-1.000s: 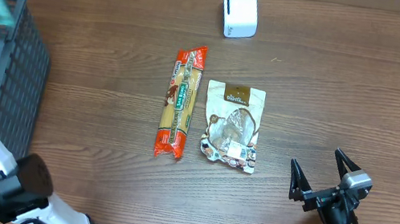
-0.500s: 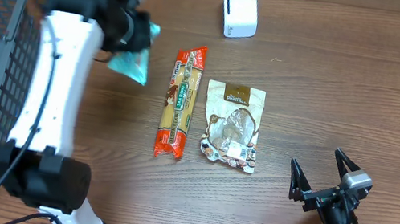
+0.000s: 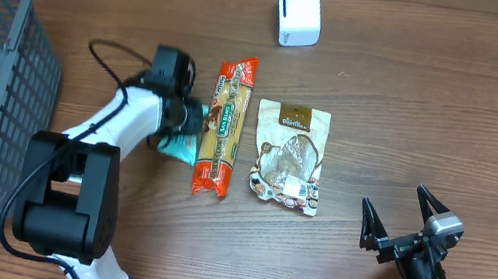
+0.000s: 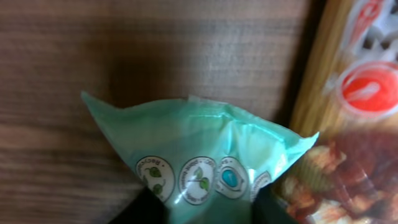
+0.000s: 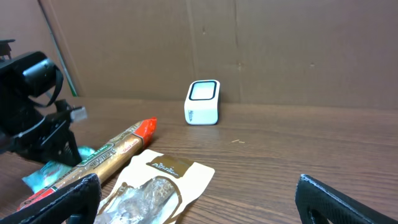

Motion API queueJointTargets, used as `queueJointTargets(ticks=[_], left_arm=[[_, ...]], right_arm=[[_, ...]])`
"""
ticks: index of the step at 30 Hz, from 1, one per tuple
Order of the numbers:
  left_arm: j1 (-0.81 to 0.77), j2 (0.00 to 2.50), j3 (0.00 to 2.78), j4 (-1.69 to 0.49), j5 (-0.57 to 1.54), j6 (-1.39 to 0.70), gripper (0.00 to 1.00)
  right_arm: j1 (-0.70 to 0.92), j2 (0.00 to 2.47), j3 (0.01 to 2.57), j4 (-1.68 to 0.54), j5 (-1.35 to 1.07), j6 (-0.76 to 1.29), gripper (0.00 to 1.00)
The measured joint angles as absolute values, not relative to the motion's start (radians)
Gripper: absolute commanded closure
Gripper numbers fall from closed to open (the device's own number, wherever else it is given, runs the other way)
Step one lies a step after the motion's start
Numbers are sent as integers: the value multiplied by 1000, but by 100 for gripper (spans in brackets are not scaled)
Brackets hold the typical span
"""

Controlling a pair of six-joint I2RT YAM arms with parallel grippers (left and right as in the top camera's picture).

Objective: Scan the item barcode
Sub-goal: 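Place the mint-green wipes pack on the table left of the stick package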

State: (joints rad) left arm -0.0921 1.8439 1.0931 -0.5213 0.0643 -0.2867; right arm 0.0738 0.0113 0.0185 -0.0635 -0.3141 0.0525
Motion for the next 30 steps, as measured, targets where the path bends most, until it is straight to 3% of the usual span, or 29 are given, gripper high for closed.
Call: queueJointTargets(ticks=[2, 4, 19, 24, 30], left_arm=[[-94, 1835, 1047, -443, 84, -290, 45], [-99, 1831, 1033, -418, 98, -290, 41], [-162, 1828, 1029, -395, 213, -298, 44], [-118, 1829, 1111, -580, 233, -320, 47], [-59, 1827, 1414, -929, 209, -300, 41]], right_arm=[[74, 11, 19, -64, -314, 52, 0], [74, 11, 19, -64, -314, 53, 0], [74, 11, 19, -64, -314, 52, 0], [74, 11, 19, -64, -315, 52, 0], [74, 11, 19, -64, -314, 52, 0]])
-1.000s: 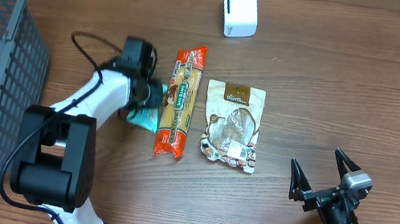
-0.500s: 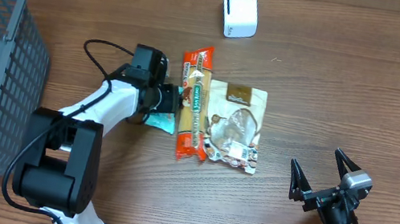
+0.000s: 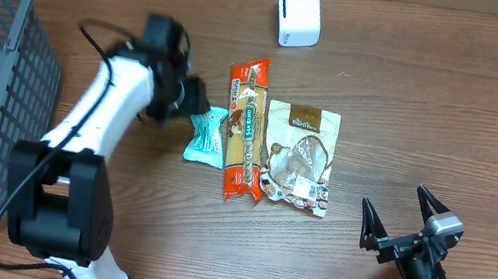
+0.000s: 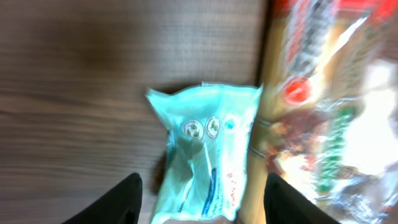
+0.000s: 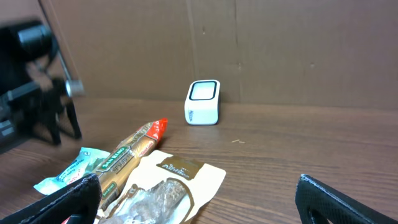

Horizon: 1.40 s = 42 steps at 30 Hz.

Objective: Scan the item barcode
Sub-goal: 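Place the mint-green wipes pack on the table left of the stick package, then reach the left gripper into the basket and grasp the white bamboo-print tube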

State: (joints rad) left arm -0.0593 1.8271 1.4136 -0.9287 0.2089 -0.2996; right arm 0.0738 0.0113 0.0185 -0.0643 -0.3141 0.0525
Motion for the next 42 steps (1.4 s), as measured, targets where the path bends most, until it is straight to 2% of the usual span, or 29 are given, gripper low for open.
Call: queueJointTargets(ticks=[5, 8, 13, 20, 26, 28, 35, 39, 42], left_arm=[[11, 1783, 1754, -1230, 174, -250, 38], [99, 1736, 1939, -1336, 168, -232, 39], [321, 1611, 2115, -1389, 156, -229, 40], [685, 1465, 2135, -1415, 120, -245, 41], [776, 1491, 2003, -1332, 49, -257, 36], [776, 1504, 1892, -1213, -3, -175, 35], [780, 1555, 1579, -1045, -62, 80, 32], [787, 1571, 1450, -925, -70, 159, 24], [787, 1593, 1374, -844, -83, 215, 23]], right_arm=[[74, 11, 19, -64, -314, 52, 0], [74, 11, 19, -64, -314, 52, 0], [74, 11, 19, -64, -314, 52, 0], [74, 11, 19, -64, -315, 52, 0], [74, 11, 19, -64, -315, 52, 0], [74, 11, 19, -64, -315, 52, 0], [74, 11, 19, -64, -315, 52, 0], [74, 11, 19, -64, -314, 52, 0], [74, 11, 19, -64, -315, 52, 0]])
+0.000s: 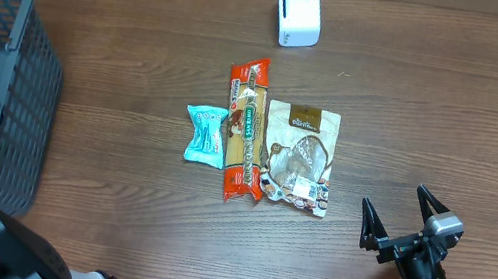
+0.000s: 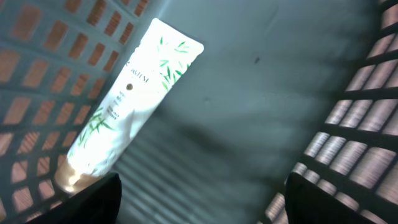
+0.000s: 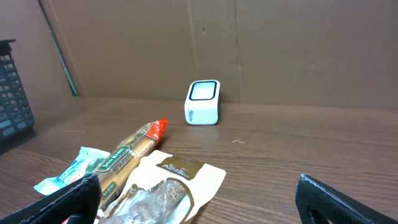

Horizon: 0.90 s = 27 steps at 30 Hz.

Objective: Scan the item barcode
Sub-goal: 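Reach the left gripper into the basket and grasp the white bamboo-print tube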

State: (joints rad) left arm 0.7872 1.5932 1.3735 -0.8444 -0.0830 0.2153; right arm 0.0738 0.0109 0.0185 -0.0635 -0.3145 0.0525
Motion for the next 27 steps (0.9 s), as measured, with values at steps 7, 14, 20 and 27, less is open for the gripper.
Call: queueJointTargets(ticks=[7, 14, 20, 27], left_arm=[[787, 1697, 1311, -715, -118, 358, 24], [789, 1760, 1308, -640, -157, 497, 27], [814, 1766, 1308, -554, -207, 610, 28], [915, 1770, 1308, -514, -130, 637, 32]], right_arm=[[74, 11, 19, -64, -314, 52, 0], [74, 11, 19, -64, -315, 52, 0], [74, 11, 19, -64, -314, 52, 0], [74, 11, 19, -64, -315, 52, 0]])
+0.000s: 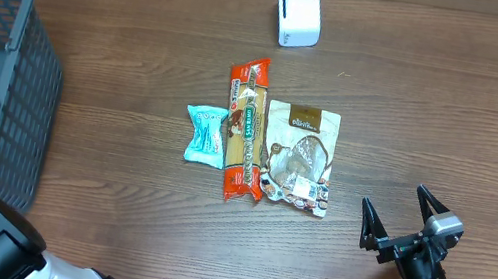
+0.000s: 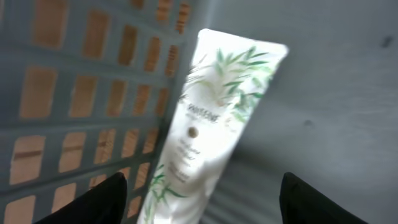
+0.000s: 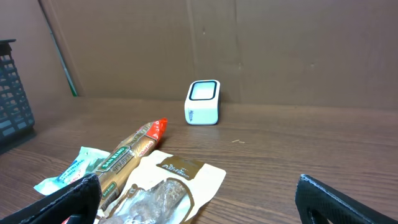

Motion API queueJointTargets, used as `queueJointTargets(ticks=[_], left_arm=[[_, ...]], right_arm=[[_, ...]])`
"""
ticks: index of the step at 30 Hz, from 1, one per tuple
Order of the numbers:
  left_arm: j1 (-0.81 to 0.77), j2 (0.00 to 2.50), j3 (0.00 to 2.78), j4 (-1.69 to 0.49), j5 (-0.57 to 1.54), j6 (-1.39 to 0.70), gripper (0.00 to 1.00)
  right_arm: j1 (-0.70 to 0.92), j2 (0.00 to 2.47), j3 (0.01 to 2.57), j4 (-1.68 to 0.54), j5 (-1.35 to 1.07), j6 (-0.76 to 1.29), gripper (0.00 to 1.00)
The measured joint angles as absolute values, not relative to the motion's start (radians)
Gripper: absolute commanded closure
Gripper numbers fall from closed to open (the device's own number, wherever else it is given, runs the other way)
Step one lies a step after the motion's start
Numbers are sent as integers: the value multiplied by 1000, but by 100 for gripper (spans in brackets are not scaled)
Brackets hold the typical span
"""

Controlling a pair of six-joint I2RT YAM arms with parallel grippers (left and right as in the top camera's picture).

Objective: Scan the item barcode
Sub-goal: 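Reach the left gripper into the basket and grasp the white bamboo-print tube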

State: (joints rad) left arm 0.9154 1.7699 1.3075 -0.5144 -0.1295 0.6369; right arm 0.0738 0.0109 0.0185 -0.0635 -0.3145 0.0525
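Observation:
A white tube with green leaves (image 2: 211, 118) lies on the floor of the grey mesh basket (image 1: 22, 71), against its wall. My left gripper (image 2: 202, 208) hangs open just above the tube, its fingers (image 2: 93, 202) wide to either side of the tube's lower end. In the overhead view the left wrist covers the tube. The white scanner (image 1: 299, 12) stands at the back of the table. My right gripper (image 1: 393, 198) rests open at the front right, holding nothing.
In the middle of the table a teal packet (image 1: 204, 135), an orange pasta pack (image 1: 245, 129) and a brown pouch (image 1: 299, 158) lie side by side. The basket's walls (image 2: 93, 93) close in on the left gripper. Cardboard walls (image 3: 280, 50) stand behind the scanner.
My left gripper has come closer to the tube inside the basket. The tube now shows larger and sits between the open fingers. The right arm and the table items have not moved.
My left gripper was first closed round the teal packet beside the pasta pack. Then it stood open above the packet, with all three items lying slightly further right. Then it was over the basket floor with the tube in sight, and now just above the tube.

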Motion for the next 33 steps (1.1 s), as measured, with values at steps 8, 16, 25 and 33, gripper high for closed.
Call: queueJointTargets(ticks=[8, 16, 25, 33], left_arm=[[978, 1872, 1307, -506, -77, 664, 26], [977, 1945, 1306, -451, -72, 684, 27], [968, 1972, 1326, -423, -99, 699, 91], [928, 1970, 1335, -439, -154, 691, 96]], right_arm=[[74, 11, 19, -64, -314, 52, 0], [74, 11, 19, -64, -314, 52, 0], [74, 11, 19, -64, -315, 52, 0], [74, 11, 19, -64, -315, 52, 0]])
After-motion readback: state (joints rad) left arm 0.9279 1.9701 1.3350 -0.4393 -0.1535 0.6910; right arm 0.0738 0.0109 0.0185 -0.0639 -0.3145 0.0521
